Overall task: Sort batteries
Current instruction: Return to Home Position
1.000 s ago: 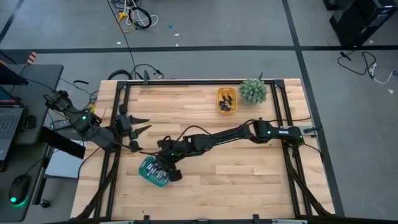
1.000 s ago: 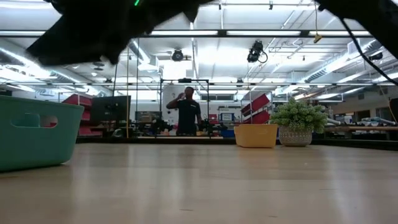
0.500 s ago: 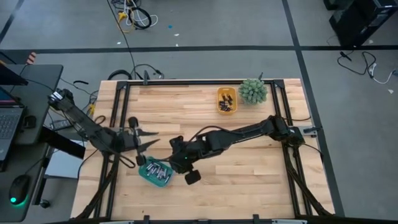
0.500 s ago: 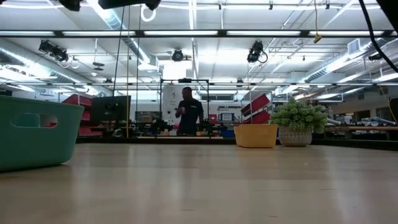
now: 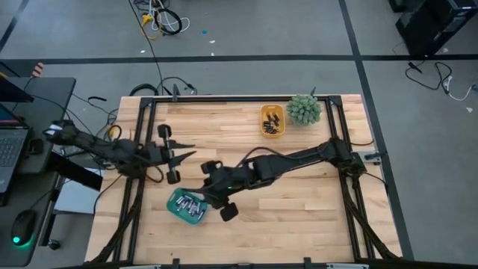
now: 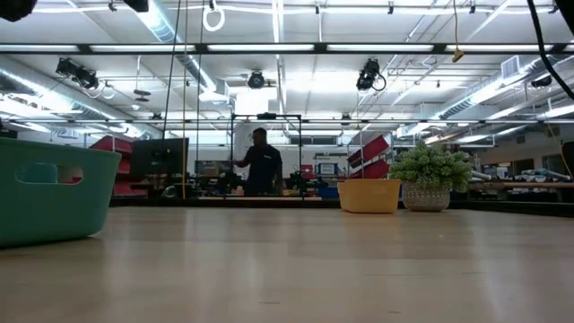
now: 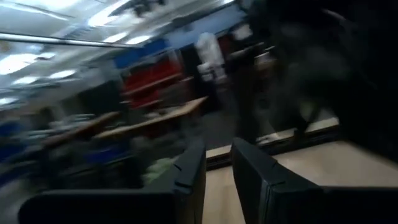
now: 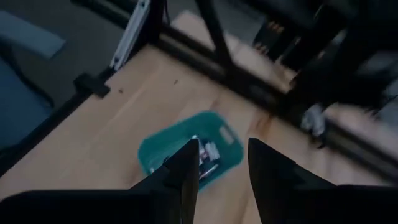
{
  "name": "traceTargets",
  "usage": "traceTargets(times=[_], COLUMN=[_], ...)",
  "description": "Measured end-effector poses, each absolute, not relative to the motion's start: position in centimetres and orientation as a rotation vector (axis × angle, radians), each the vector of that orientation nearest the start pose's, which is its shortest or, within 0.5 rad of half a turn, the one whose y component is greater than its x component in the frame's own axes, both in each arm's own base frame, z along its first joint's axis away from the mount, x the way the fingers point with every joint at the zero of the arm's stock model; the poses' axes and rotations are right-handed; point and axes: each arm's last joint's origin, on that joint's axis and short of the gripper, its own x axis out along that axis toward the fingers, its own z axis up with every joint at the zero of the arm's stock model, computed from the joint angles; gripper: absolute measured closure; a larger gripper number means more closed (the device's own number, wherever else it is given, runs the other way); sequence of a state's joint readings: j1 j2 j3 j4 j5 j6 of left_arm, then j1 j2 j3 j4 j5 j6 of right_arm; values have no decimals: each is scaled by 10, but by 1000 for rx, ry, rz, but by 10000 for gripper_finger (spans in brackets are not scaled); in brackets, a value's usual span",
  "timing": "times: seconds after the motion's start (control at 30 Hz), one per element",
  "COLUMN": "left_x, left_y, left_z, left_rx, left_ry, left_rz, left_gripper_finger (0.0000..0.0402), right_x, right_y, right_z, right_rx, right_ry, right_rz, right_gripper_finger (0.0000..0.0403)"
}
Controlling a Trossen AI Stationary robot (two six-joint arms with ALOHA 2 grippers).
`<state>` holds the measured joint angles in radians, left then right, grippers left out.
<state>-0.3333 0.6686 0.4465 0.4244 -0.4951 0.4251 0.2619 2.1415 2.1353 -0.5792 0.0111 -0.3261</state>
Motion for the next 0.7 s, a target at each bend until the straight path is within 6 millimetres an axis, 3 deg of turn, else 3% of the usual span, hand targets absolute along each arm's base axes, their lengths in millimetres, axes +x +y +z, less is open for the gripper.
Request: traceTargets(times=[0.2, 0.33, 0.53, 0.6, 0.7], left_x=[172, 170, 126, 108, 86], left_y=[-35, -25, -15, -12, -9], left_z=[282, 287, 322, 334, 335], left_rx=[216, 202, 317, 324, 326], left_ry=[-186, -158, -187, -247, -274], left_rz=[-263, -137, -35, -20, -14], left_gripper_finger=[328, 328, 328, 328, 328], right_x=[432, 398, 354, 343, 324], right_y=[135, 147, 163, 166, 162], right_z=[389, 414, 428, 422, 411], right_rx=[-511, -551, -556, -562, -551], right_ry=[424, 447, 505, 523, 494], right_rz=[273, 219, 129, 94, 47], right_gripper_finger=[280, 280, 280, 280, 280])
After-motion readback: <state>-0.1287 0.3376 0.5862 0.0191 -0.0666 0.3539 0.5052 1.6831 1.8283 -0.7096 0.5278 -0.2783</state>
